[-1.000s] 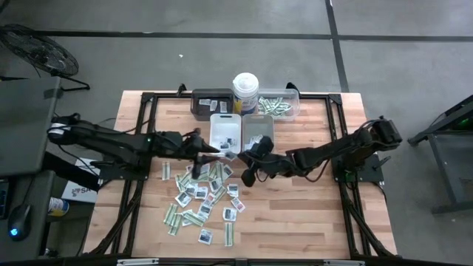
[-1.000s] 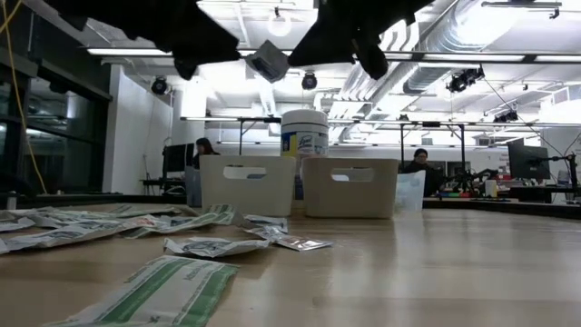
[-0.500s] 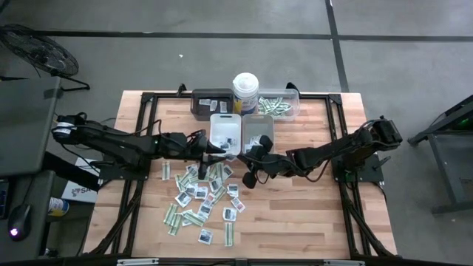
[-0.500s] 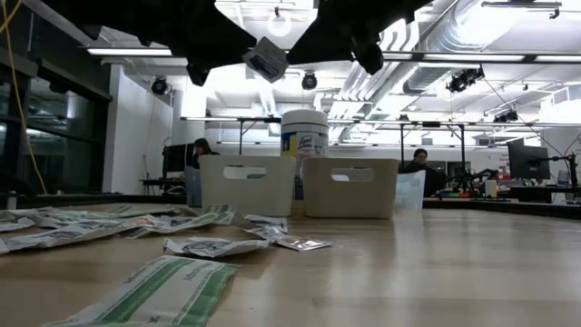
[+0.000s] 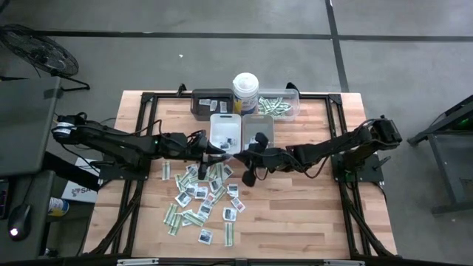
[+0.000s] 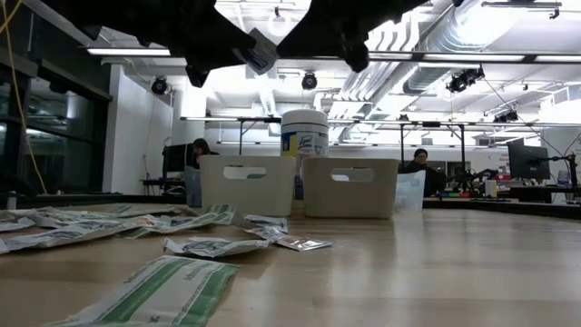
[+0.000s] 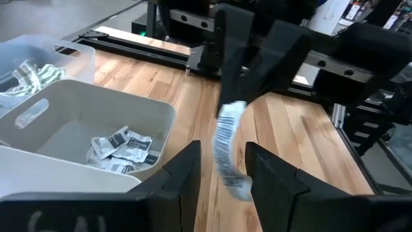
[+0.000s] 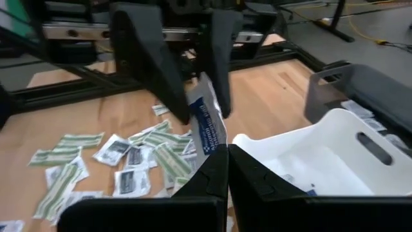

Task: Pick & Place First Aid Supplies
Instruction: Put the alcohol wipe into the white bin

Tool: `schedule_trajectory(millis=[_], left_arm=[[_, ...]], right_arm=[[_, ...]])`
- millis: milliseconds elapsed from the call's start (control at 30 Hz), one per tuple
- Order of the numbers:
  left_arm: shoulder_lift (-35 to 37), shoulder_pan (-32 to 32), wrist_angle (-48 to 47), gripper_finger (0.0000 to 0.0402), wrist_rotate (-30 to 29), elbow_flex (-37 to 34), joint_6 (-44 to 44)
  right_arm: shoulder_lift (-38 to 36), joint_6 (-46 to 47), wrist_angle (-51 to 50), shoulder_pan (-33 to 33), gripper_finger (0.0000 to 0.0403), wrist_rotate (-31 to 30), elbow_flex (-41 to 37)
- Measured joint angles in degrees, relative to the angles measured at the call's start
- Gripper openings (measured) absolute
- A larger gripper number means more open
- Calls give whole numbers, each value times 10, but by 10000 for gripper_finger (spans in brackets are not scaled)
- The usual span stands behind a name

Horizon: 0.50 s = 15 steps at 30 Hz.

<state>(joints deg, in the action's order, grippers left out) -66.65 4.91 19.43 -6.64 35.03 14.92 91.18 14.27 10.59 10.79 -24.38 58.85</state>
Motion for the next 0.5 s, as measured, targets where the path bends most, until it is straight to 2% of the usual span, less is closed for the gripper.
schedule_trajectory(millis=[167,367,500], left_arm=[[0,0,1,99,-3,0,0],[0,0,-11,10,-5,0,3],[0,0,-16,9,-12,0,4]], right_arm=[[0,-7,0,-2,0,21,0],[0,-17,0,-3,0,28,0],[0,-24,0,-3,0,36,0]])
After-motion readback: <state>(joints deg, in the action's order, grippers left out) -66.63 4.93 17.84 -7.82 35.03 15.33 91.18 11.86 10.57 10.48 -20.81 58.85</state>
